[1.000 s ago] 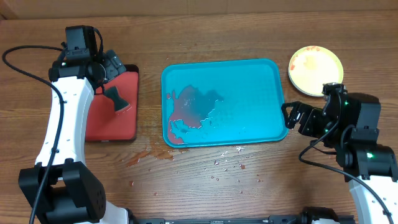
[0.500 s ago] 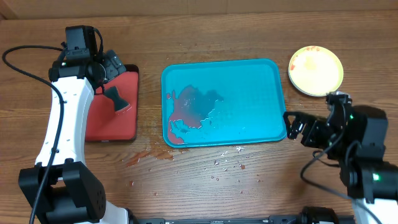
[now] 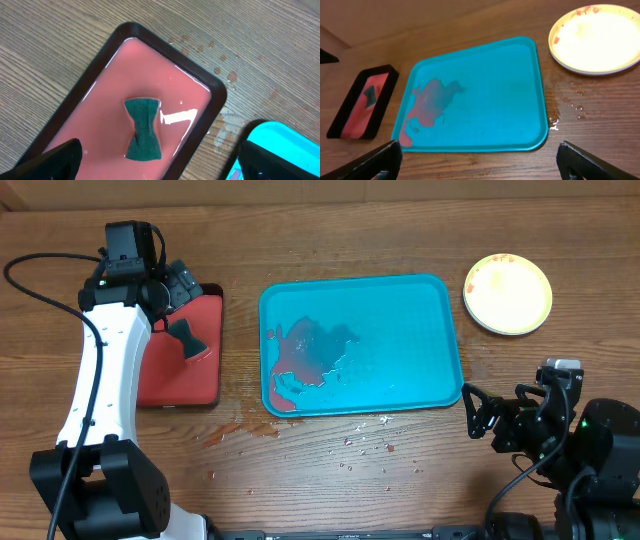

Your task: Clean dirty plates on tray and stack at the side

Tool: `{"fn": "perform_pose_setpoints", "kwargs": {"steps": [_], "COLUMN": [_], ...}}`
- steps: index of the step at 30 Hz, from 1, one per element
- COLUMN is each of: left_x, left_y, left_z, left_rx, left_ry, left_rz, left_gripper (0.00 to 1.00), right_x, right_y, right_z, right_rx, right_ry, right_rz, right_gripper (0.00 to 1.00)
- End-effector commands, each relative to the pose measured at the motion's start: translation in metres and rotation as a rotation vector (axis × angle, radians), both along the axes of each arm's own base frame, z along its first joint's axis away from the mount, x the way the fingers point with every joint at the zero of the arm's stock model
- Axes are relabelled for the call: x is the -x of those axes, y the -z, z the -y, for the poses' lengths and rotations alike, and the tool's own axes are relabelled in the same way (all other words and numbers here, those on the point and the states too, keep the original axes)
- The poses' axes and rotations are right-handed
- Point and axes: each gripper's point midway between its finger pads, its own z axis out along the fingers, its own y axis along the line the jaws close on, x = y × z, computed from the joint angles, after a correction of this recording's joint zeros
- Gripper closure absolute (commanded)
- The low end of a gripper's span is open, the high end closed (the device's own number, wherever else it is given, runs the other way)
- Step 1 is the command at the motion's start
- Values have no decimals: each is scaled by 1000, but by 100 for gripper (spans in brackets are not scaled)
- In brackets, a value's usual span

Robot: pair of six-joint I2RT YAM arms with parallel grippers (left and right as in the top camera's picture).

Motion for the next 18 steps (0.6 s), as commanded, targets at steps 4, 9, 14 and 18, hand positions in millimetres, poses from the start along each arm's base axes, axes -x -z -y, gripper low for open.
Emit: {"fn": "perform_pose_setpoints", "kwargs": {"steps": [4, 9, 14, 18], "left_x": [-2, -2, -2, -2], "left_y": [1, 1, 1, 1], "left_z": [-1, -1, -1, -1], "left_rx": [5, 5, 5, 5], "left_ry": [-3, -3, -3, -3], "left_rz": [-1, -1, -1, -1], "left_gripper": [0, 0, 0, 0], "right_x": [5, 5, 5, 5], "right_y": [7, 7, 7, 7], "right_z": [-2, -2, -2, -2], "right_rx": [-1, -1, -1, -1], "right_ry": [-8, -8, -8, -8], "right_rz": [-33, -34, -34, -34], "right_gripper": [0, 0, 0, 0]}}
